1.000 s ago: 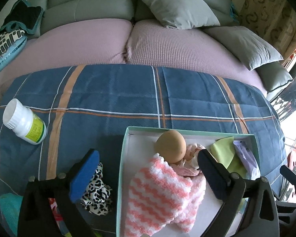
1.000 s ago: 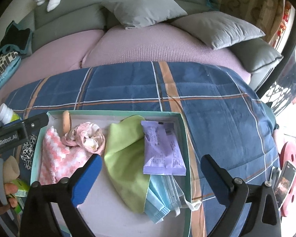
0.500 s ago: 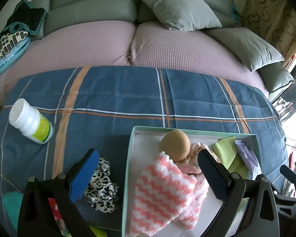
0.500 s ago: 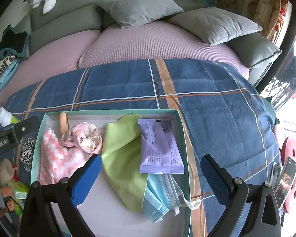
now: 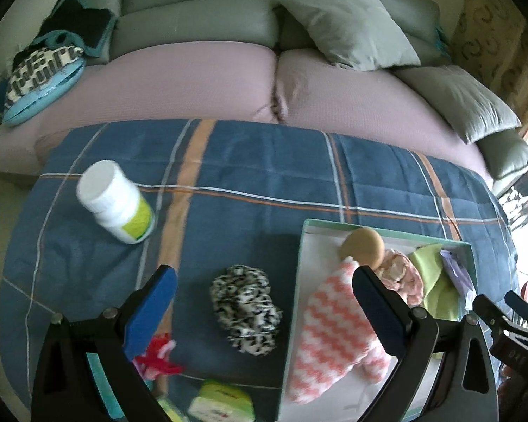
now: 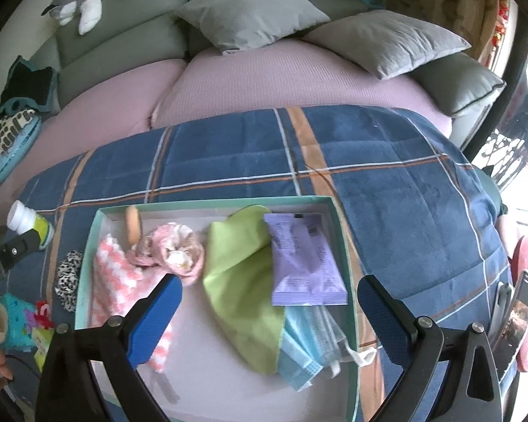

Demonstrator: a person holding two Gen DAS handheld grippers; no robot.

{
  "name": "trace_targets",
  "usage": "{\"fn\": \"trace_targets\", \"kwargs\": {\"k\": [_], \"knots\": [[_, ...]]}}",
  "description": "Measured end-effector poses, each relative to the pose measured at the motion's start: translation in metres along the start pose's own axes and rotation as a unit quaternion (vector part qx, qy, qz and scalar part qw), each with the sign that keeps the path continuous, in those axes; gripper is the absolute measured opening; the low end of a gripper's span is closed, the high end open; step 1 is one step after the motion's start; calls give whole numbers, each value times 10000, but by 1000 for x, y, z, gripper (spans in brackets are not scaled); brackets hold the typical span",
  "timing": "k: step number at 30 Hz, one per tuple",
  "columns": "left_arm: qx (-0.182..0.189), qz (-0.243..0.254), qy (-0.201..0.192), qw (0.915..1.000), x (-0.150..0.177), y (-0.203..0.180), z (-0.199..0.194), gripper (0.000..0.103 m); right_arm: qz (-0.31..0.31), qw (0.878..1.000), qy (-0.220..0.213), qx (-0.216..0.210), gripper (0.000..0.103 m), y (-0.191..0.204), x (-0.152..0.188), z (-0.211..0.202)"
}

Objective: Organize soft objects
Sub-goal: 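Move both grippers toward the leopard scrunchie and teal box on the bedspread, then lower both open grippers over the two small green tissue packs beside the teal box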

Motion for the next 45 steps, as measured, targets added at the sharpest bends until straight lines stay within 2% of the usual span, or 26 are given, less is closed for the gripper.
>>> {"fn": "trace_targets", "kwargs": {"k": [8, 15, 23, 32, 39, 42, 45], "knots": [[-301, -436, -163, 9985, 0, 51, -23, 100, -288, 9989, -29, -356, 101, 36, 1, -3], [-618, -1065, -346, 9918, 6, 109, -43, 100, -550, 9960, -40, -701, 101, 73, 5, -6], [-756, -1451, -319, 9860, 20, 145, -50, 100, -854, 9896, -48, -1155, 101, 114, 13, -9], [-649, -1703, -238, 9830, 28, 171, -50, 100, -1220, 9818, -23, -1458, 101, 156, 23, -9], [-564, -2082, -153, 9763, 33, 189, -48, 100, -1475, 9751, 1, -1655, 101, 174, 30, -8], [-430, -2076, -88, 9772, 34, 192, -46, 100, -1560, 9722, 12, -1746, 101, 180, 32, -7], [-491, -1958, -7, 9794, 33, 196, -44, 100, -1644, 9700, 22, -1789, 101, 186, 33, -5]]}}
Point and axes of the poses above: each gripper's, at about its wrist camera, not at the fingertips, and z roughly the way its jaws point, y to its left, x to its underside, the point moved 3 cm from there along z, roughly the way its jaws point, and after that the axes turned 4 degrees about x, right-handed, at the moved point
